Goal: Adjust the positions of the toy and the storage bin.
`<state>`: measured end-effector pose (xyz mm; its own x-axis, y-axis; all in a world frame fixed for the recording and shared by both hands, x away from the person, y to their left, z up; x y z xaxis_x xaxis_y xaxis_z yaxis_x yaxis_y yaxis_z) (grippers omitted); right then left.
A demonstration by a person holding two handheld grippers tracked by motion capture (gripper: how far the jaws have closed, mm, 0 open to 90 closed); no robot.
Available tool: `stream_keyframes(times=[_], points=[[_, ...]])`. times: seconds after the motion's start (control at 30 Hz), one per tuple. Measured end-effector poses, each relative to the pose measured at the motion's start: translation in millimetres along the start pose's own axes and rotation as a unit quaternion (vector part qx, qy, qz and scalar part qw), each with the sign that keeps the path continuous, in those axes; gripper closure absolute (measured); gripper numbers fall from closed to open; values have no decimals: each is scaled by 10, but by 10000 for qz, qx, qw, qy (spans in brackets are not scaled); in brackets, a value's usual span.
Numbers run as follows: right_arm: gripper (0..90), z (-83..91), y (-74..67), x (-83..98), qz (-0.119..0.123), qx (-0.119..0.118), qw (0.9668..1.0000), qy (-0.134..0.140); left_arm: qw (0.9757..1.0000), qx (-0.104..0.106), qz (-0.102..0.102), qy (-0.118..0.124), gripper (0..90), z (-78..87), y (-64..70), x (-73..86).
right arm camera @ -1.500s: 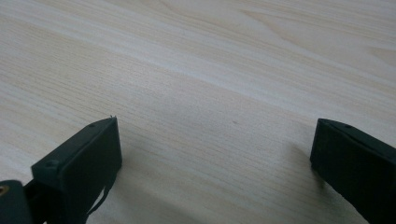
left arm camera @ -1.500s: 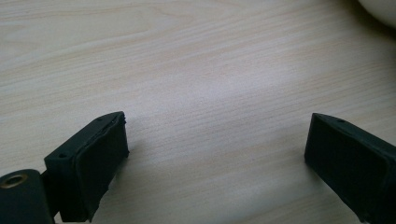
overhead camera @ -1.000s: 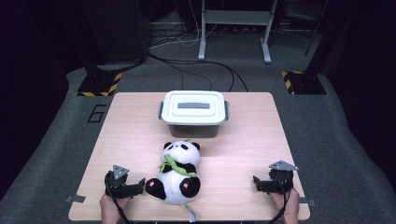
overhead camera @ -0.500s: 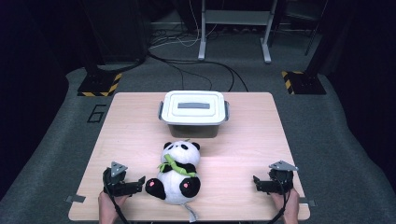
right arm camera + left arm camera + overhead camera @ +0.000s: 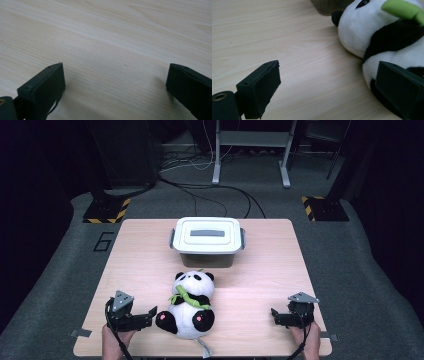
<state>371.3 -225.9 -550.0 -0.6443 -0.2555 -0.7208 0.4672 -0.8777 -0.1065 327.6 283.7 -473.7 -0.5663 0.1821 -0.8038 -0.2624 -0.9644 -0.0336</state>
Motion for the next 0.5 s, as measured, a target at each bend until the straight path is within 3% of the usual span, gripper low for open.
stream_keyframes(times=[0.13,0.2,0.23,0.27,0.4,0.5], points=[[13,0,0,0,1,1,10000,0,9998,111,-60,123,61,65,83,-62],[12,0,0,0,-2,3,10000,-1,9996,220,-44,144,61,99,114,-91],[12,0,0,0,-5,6,10000,0,9990,395,42,198,60,136,135,-118],[12,0,0,0,-5,6,10000,0,9990,395,42,198,60,136,135,-118],[12,0,1,0,-1,4,10000,-2,9984,490,-137,232,66,212,220,-152],[13,0,0,0,-6,6,10000,-1,9974,667,-263,109,81,207,326,-107]])
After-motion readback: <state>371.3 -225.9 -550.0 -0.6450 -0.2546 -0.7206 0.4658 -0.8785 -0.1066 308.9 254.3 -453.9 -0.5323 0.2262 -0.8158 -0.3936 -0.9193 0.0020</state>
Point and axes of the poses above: each handheld gripper's, and its own axes: z roughly backward along the jaws, x roughly out of its underside, y roughly to its right, the point moved 3 cm from there along -z, roughly forward along the jaws, and after that the axes turned 9 degrees about -x, right-handed, at the moved point
